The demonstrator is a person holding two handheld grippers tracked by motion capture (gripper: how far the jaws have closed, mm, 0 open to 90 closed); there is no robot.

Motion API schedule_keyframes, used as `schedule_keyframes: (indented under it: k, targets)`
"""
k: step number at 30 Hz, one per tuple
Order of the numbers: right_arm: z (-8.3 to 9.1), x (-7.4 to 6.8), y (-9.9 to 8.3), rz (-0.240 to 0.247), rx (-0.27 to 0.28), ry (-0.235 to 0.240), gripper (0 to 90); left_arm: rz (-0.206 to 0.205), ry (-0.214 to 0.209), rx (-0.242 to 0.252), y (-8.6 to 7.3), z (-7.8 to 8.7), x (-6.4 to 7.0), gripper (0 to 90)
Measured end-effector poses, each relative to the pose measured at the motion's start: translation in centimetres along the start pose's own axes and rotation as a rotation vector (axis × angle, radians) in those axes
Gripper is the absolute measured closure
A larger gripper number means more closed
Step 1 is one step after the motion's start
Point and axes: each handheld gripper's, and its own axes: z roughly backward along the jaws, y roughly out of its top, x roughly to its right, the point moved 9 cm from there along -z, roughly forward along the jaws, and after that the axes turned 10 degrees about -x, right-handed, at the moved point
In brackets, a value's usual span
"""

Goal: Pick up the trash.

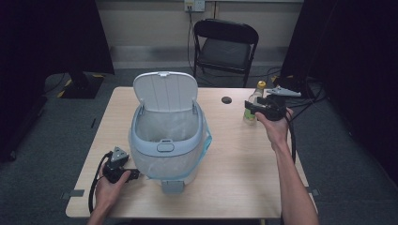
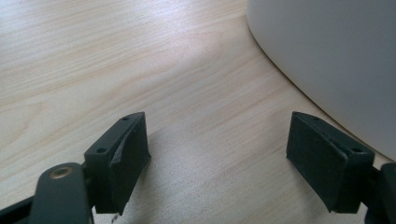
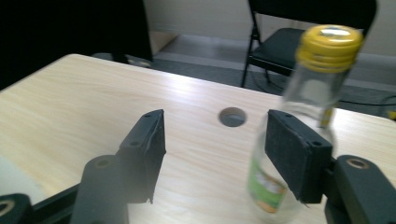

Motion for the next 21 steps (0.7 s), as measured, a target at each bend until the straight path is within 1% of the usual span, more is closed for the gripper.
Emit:
schedule_keyframes:
  k: [2,4,5,8,11,12,13,16,17,19,21]
  targets:
    - [-0.3,0.9,-0.1,-0.013,-0.009,-0.027,34.9,0.000,0.000,0.000,0.0,0.0,0.0,20.3]
    - [-0.7,1.7,-0.5,-0.041,-0.022,-0.036,32.2,0.000,0.000,0.000,0.0,0.0,0.0,20.3]
    - [-1.1,2.4,-0.8,-0.051,-0.034,-0.053,31.3,0.000,0.000,0.000,0.0,0.0,0.0,20.3]
    - [-1.5,3.0,-0.8,-0.045,-0.036,-0.076,31.0,0.000,0.000,0.000,0.0,0.0,0.0,20.3]
    - [-2.0,3.7,-0.5,-0.049,-0.053,-0.092,28.3,0.000,0.000,0.000,0.0,0.0,0.0,20.3]
    - [-2.1,4.1,-0.1,-0.041,-0.049,-0.115,27.9,0.000,0.000,0.000,0.0,0.0,0.0,20.3]
    - [-2.2,4.2,0.2,-0.035,-0.040,-0.128,27.8,0.000,0.000,0.000,0.0,0.0,0.0,20.3]
    - [-2.7,4.8,0.4,-0.040,-0.065,-0.137,24.9,0.000,0.000,0.000,0.0,0.0,0.0,20.3]
    - [-3.0,5.1,0.5,-0.035,-0.073,-0.147,24.8,0.000,0.000,0.000,0.0,0.0,0.0,20.3]
    - [-3.3,5.4,0.9,-0.029,-0.061,-0.169,24.7,0.000,0.000,0.000,0.0,0.0,0.0,20.3]
    - [-3.7,5.7,0.9,-0.044,-0.078,-0.163,23.9,0.000,0.000,0.000,0.0,0.0,0.0,20.3]
